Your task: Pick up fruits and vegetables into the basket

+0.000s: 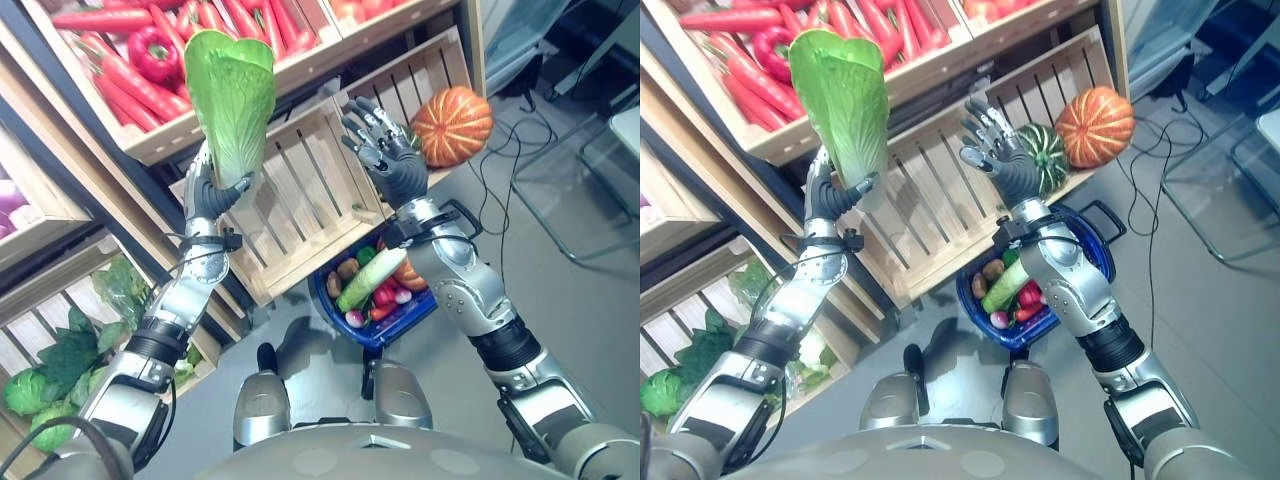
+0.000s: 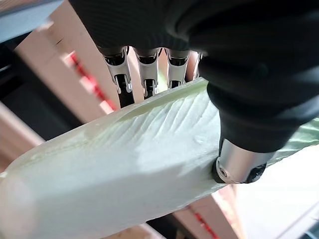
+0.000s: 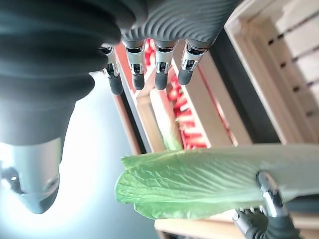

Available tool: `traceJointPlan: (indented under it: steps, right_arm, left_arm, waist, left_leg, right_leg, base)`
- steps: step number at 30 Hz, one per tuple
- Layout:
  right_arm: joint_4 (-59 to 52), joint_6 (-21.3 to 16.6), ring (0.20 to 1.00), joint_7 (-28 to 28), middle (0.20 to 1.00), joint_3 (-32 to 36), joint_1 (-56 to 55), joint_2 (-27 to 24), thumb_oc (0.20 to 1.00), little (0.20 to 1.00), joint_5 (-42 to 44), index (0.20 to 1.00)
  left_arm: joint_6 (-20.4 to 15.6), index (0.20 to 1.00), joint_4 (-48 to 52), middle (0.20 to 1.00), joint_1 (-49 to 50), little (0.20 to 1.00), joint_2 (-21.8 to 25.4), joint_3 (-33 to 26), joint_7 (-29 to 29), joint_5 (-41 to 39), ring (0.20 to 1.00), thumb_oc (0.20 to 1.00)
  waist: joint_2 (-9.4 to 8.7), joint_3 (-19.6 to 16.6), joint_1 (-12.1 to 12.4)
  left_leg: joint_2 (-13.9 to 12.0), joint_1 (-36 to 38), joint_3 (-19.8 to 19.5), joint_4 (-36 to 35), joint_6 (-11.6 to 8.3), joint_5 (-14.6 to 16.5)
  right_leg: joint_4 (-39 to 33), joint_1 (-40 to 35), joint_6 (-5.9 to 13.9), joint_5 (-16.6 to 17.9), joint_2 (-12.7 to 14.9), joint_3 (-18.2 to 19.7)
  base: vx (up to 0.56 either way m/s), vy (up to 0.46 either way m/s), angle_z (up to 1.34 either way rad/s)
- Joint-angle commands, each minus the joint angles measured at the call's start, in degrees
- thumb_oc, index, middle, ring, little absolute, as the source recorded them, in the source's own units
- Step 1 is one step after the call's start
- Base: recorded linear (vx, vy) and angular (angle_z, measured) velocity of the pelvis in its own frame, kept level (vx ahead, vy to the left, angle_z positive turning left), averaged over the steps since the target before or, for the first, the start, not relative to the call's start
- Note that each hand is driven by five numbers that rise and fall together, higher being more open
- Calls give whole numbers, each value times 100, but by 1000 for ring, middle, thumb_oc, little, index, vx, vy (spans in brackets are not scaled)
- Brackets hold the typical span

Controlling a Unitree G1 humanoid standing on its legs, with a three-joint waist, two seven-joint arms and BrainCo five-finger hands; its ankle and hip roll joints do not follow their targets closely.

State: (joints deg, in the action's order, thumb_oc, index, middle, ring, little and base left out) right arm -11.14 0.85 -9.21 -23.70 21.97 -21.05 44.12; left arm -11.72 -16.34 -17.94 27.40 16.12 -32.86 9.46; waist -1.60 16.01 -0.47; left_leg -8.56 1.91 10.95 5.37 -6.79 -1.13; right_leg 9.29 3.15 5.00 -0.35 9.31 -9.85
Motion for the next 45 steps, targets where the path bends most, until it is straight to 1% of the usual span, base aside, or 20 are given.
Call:
traceJointPlan:
  steps: [1, 7, 10, 14, 17, 19, 22, 24, 27, 30, 34, 39, 41, 45]
  right_arm:
    - [-448, -216, 1000, -256, 1000, -25, -154, 211, 1000, 1000, 343, 1000]
    - [-383, -134, 1000, -544, 1000, -45, -181, 270, 1000, 1000, 575, 1000]
    - [-327, -60, 1000, -746, 1000, -125, -177, 322, 1000, 1000, 580, 1000]
    - [-227, -16, 1000, -830, 1000, -248, -109, 365, 1000, 1000, 530, 1000]
    - [-206, 101, 1000, -827, 1000, -393, -17, 428, 1000, 1000, 409, 1000]
    - [-211, 109, 1000, -783, 1000, -477, 40, 475, 1000, 1000, 374, 1000]
    - [-272, 130, 1000, -705, 1000, -584, 97, 534, 1000, 1000, 287, 1000]
    - [-335, 184, 1000, -686, 1000, -652, 143, 549, 1000, 1000, 214, 1000]
    - [-391, 384, 1000, -683, 1000, -766, 245, 586, 1000, 1000, 118, 1000]
    - [-406, 492, 1000, -730, 1000, -877, 345, 611, 1000, 1000, 132, 1000]
    - [-383, 593, 1000, -777, 1000, -941, 419, 644, 1000, 1000, 151, 1000]
    - [-307, 771, 1000, -1036, 1000, -999, 487, 675, 1000, 1000, 52, 1000]
    - [-201, 901, 1000, -1204, 1000, -1008, 532, 703, 1000, 1000, 26, 1000]
    - [-45, 945, 1000, -1374, 1000, -1052, 578, 747, 1000, 1000, 54, 1000]
  left_arm:
    - [-509, 200, 599, 200, 6, 200, 277, 144, -160, 592, 200, 200]
    - [-551, 200, 751, 200, 20, 200, 361, 294, -156, 890, 200, 200]
    - [-479, 200, 849, 200, 5, 200, 419, 431, -169, 1163, 200, 200]
    - [-342, 200, 864, 200, -81, 200, 459, 609, -90, 1359, 200, 200]
    - [-128, 200, 920, 200, -148, 200, 422, 807, 177, 1341, 200, 200]
    - [37, 200, 925, 200, -193, 200, 381, 930, 396, 1323, 200, 200]
    - [201, 200, 974, 200, -228, 200, 323, 1074, 661, 1286, 200, 200]
    - [287, 200, 1019, 200, -270, 200, 298, 1176, 733, 1219, 200, 200]
    - [607, 200, 1067, 200, -333, 200, 230, 1319, 1015, 1105, 200, 200]
    - [843, 200, 1070, 200, -399, 200, 200, 1442, 1140, 1074, 200, 200]
    - [907, 200, 1059, 200, -454, 200, 184, 1530, 1170, 1127, 200, 200]
    - [1163, 200, 1157, 200, -561, 200, 224, 1681, 1146, 1756, 200, 200]
    - [1327, 200, 1218, 200, -662, 200, 243, 1785, 1147, 2254, 200, 200]
    - [1437, 200, 1321, 200, -819, 200, 260, 1975, 1133, 2724, 200, 200]
  waist:
    - [-298, -443, -13]
    - [-287, -618, -38]
    - [-258, -711, -45]
    - [-228, -749, -55]
    - [-192, -785, -58]
    - [-180, -800, -55]
    - [-156, -811, -55]
    - [-147, -809, -60]
    - [-135, -813, -73]
    - [-127, -810, -86]
    - [-115, -806, -85]
    - [-105, -810, -83]
    - [-109, -830, -89]
    - [-107, -845, -91]
  left_leg:
    - [196, 27, 105, 395, 282, 583]
    - [208, 264, 182, 201, 298, 577]
    - [227, 384, 210, 98, 312, 573]
    - [234, 457, 220, 63, 322, 588]
    - [253, 517, 212, 13, 333, 593]
    - [265, 548, 203, -22, 345, 592]
    - [274, 565, 195, -48, 349, 589]
    - [274, 571, 202, -59, 352, 590]
    - [274, 584, 219, -74, 359, 596]
    - [278, 600, 229, -91, 366, 603]
    - [283, 612, 233, -104, 375, 604]
    - [286, 637, 233, -129, 376, 610]
    - [291, 645, 234, -161, 377, 605]
    - [297, 658, 229, -201, 377, 590]
  right_leg:
    - [-291, -414, 325, 39, 311, 3]
    - [-419, -559, 365, 95, 316, -23]
    - [-479, -641, 377, 114, 316, -35]
    - [-499, -684, 385, 119, 326, -43]
    - [-525, -727, 394, 121, 329, -49]
    - [-549, -752, 399, 126, 330, -56]
    - [-564, -763, 413, 131, 342, -61]
    - [-575, -763, 426, 137, 348, -62]
    - [-588, -758, 447, 144, 357, -59]
    - [-606, -761, 462, 142, 360, -46]
    - [-623, -769, 472, 148, 364, -46]
    - [-643, -788, 497, 154, 374, -55]
    - [-667, -795, 507, 160, 375, -62]
    - [-684, -808, 516, 170, 378, -85]
  base:
    - [33, 25, 7]
    - [15, 28, 1]
    - [12, 27, 0]
    - [0, 0, 0]
    - [-2, 22, 0]
    - [0, 0, 0]
    - [0, 0, 0]
    - [-17, 6, 0]
    - [-10, 5, 0]
    - [0, 0, 0]
    - [0, 0, 0]
    - [0, 0, 0]
    - [0, 0, 0]
    - [0, 0, 0]
